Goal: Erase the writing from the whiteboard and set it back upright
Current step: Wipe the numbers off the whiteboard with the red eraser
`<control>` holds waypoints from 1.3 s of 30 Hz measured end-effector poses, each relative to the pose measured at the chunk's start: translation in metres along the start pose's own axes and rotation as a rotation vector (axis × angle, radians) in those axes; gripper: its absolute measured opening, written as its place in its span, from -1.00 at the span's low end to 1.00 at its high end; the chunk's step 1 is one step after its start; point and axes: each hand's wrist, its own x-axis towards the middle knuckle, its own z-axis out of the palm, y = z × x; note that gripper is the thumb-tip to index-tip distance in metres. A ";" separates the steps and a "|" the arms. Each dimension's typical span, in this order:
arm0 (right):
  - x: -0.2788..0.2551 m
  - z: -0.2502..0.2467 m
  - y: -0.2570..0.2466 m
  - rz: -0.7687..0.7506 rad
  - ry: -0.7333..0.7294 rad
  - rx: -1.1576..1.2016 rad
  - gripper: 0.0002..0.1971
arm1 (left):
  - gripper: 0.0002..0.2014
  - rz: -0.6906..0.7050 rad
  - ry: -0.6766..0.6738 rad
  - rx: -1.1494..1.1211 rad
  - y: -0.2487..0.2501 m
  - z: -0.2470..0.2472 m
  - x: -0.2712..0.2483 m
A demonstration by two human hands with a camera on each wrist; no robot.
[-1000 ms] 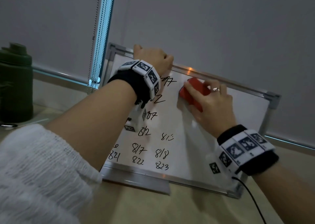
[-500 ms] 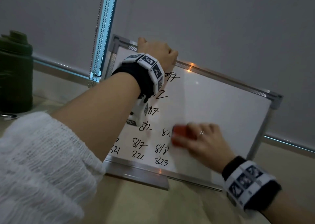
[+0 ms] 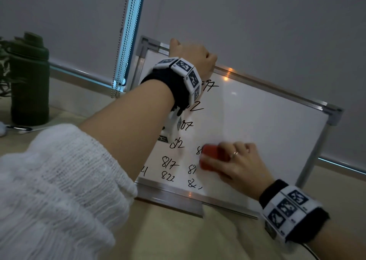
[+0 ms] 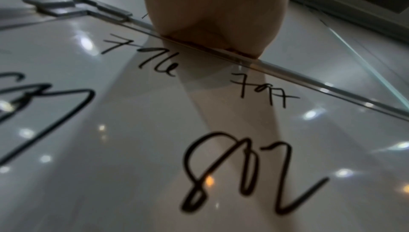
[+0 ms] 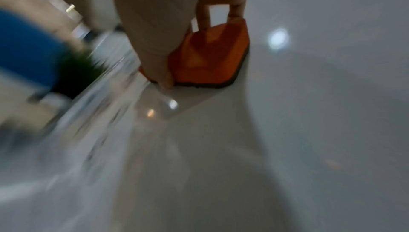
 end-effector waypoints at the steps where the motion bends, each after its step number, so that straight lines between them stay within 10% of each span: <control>1: 0.010 -0.005 0.013 0.121 0.034 0.000 -0.49 | -0.60 -0.003 0.000 -0.004 -0.001 0.001 0.001; 5: 0.018 -0.006 0.015 0.391 0.074 0.042 -0.50 | -0.58 0.007 -0.010 -0.004 -0.002 0.003 0.004; 13: -0.026 0.009 -0.028 -0.147 -0.088 0.139 -0.71 | -0.53 0.003 -0.016 0.024 -0.004 0.005 0.005; 20: -0.014 0.001 0.000 0.272 0.052 0.101 -0.42 | -0.61 0.009 -0.002 0.004 -0.006 0.009 0.009; 28: -0.024 0.005 -0.021 -0.166 -0.104 0.111 -0.78 | -0.60 0.024 -0.011 0.048 -0.005 0.005 0.006; 35: 0.036 -0.012 0.018 0.396 0.093 0.118 -0.53 | -0.58 0.032 -0.008 0.056 -0.004 0.003 0.005; 39: -0.010 0.009 -0.044 0.020 -0.088 0.180 -0.57 | -0.59 0.017 -0.015 0.059 -0.004 0.002 0.005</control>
